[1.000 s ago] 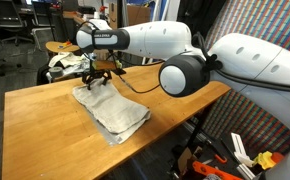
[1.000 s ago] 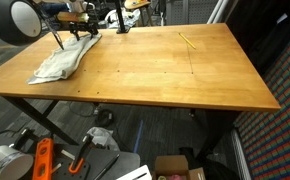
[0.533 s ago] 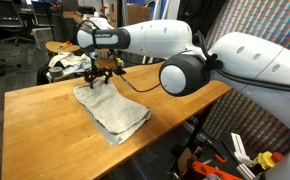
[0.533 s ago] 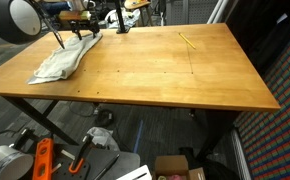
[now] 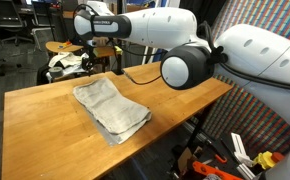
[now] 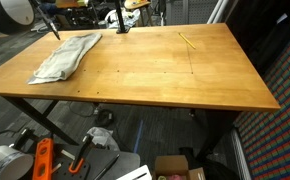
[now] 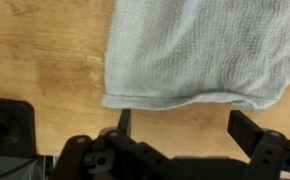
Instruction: Fold the white towel in half
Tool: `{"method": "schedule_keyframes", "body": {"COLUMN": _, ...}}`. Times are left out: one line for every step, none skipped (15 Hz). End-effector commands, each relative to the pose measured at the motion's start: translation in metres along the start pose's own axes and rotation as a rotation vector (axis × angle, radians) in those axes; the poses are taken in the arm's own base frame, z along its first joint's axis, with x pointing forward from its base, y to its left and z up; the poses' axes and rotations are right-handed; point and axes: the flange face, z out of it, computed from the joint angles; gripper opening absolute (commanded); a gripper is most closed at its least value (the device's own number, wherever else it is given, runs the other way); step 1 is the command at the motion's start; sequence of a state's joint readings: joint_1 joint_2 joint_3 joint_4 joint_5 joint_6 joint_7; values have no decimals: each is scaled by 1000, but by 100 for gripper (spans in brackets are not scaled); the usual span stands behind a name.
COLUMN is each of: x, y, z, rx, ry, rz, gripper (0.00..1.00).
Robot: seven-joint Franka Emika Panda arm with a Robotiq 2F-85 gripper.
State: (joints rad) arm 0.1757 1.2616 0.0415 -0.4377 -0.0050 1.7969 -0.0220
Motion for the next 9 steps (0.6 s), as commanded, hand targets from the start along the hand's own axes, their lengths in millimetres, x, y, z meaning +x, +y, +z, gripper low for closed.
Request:
{"method": "schedule_keyframes", "body": {"x": 6, "y": -4, "z": -47, "rx": -34, "ry": 58, "rz": -23, "gripper": 100}}
{"method": "schedule_keyframes", "body": {"x": 6, "y": -4, "z": -58, "rx": -50, "ry": 61, "rz": -28, "gripper": 100}}
{"method": "schedule_keyframes", "body": {"x": 5, "y": -4, "z": -68, "rx": -61, "ry": 58, "rz": -29, "gripper": 100}}
{"method": "schedule_keyframes", "body": {"x": 5, "y": -3, "z": -79, "rx": -78, "ry": 61, "rz": -33, "gripper": 100}}
{"method": "schedule_keyframes", "body": {"x": 4, "y": -2, "z": -88, "rx": -94, "ry": 59, "rz": -32, "gripper": 100}}
{"method": "schedule_keyframes", "body": {"x": 3, "y": -2, "z": -97, "rx": -105, "ry": 57, "rz": -29, "gripper": 100}}
{"method": "schedule_keyframes", "body": {"x": 6, "y": 0, "z": -74, "rx": -65, "ry": 64, "rz": -15, "gripper": 100}}
{"method": "schedule_keyframes", "body": {"x": 5, "y": 0, "z": -82, "rx": -75, "ry": 63, "rz": -15, "gripper": 100}}
{"method": "schedule_keyframes", "body": {"x": 5, "y": 0, "z": -88, "rx": -79, "ry": 64, "rz": -16, "gripper": 100}}
